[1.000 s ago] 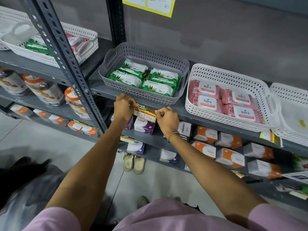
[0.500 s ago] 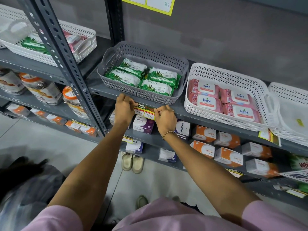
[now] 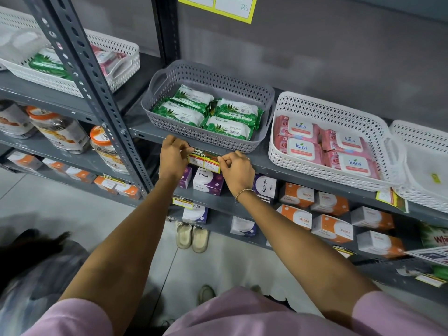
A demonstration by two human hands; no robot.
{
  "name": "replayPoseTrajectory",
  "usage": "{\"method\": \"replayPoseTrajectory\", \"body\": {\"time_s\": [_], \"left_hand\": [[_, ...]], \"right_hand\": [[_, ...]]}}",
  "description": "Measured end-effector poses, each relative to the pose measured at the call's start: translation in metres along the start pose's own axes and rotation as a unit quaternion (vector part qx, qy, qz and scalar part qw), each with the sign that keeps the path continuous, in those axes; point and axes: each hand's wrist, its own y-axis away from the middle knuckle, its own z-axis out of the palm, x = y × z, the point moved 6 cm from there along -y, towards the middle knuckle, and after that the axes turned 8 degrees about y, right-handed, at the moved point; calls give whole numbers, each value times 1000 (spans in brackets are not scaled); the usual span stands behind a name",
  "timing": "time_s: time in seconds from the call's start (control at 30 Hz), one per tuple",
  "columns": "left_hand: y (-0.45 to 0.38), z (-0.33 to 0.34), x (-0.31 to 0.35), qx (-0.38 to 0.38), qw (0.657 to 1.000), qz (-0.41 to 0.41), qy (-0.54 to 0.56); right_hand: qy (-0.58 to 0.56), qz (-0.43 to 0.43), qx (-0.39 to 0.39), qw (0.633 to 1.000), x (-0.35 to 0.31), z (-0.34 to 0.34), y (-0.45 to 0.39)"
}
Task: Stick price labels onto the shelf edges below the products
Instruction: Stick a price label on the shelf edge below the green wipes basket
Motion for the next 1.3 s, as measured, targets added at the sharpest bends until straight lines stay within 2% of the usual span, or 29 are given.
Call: {"method": "replayPoseTrajectory", "body": {"time_s": [0.17,0.37,0.47,0.6,0.73,0.9,1.03,1.3], "left_hand": [[-2,3,-3,2,1000,-20,-9],[-4,7,-8,6,997,-69,41],[-3,9,-6,6,998,-65,19],[0,8,-5,28,996,-59,56],[2,13,-10,-14,994,-70,86],[0,15,-6,6,998,-56,20],[-2,16,-7,4,998,-62,-5],[-6,4,-10,-16,997,-78,21]], "right_hand": [[9,3,14,1000,0,3,-2],[-14,0,33,999,-1,6,-2],[-18,-5,30,999,-2,7,-3],[-21,-8,31,999,-2,8,-4],[-37,-30,51,998,-3,4,0],[42,-12,82,996,-15,6,1],[114,-30,88,989,-21,4,-4],[94,-24,43,994,-8,1,-7]]}}
